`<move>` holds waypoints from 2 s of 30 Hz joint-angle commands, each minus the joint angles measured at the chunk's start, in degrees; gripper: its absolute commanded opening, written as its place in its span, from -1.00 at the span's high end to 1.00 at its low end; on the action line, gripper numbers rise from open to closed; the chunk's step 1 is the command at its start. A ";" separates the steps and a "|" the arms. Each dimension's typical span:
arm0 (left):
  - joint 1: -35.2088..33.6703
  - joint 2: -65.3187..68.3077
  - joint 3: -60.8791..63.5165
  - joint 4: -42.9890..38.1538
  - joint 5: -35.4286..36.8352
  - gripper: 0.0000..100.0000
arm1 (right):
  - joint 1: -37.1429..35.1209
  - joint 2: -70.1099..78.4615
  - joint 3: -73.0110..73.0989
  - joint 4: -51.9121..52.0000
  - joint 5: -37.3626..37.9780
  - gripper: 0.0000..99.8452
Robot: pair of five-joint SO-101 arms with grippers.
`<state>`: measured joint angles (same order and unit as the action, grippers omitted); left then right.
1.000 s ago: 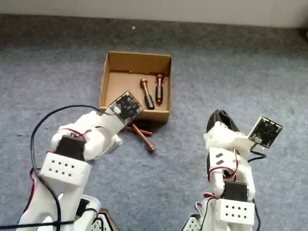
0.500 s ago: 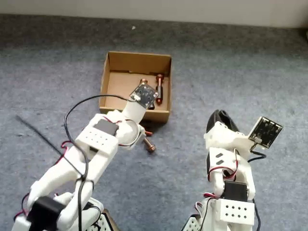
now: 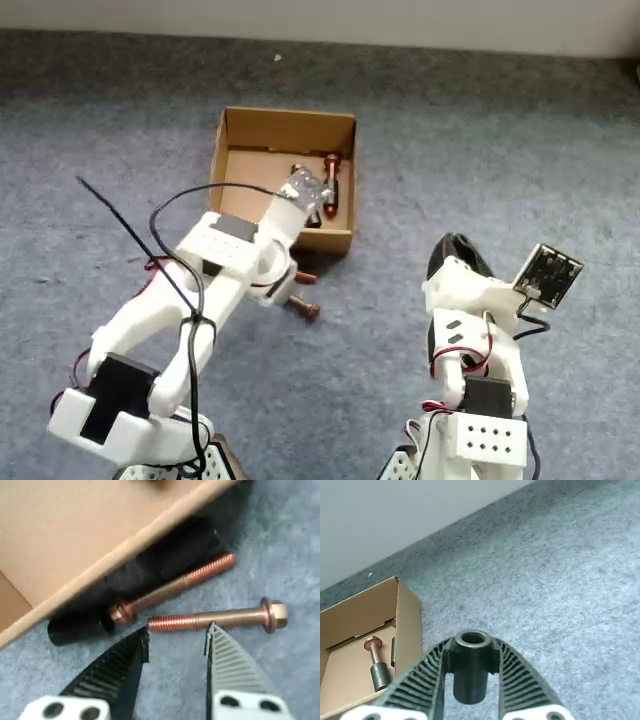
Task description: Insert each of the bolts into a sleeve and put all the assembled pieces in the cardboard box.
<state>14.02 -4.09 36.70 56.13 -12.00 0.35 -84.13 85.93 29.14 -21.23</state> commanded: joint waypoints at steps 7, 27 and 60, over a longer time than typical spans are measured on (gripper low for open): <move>-2.07 -9.80 -4.44 13.71 -11.60 0.60 | 0.40 -1.19 -1.01 -1.45 -0.26 0.99; 6.02 11.56 -18.24 13.80 -47.21 0.59 | 0.40 -1.19 -1.10 -1.45 -0.18 0.99; 10.15 15.16 -16.57 5.54 -43.60 0.75 | 0.40 -1.19 -1.10 -1.45 -0.18 0.99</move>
<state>26.51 11.74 23.60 63.16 -56.04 0.35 -84.13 85.93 29.14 -21.23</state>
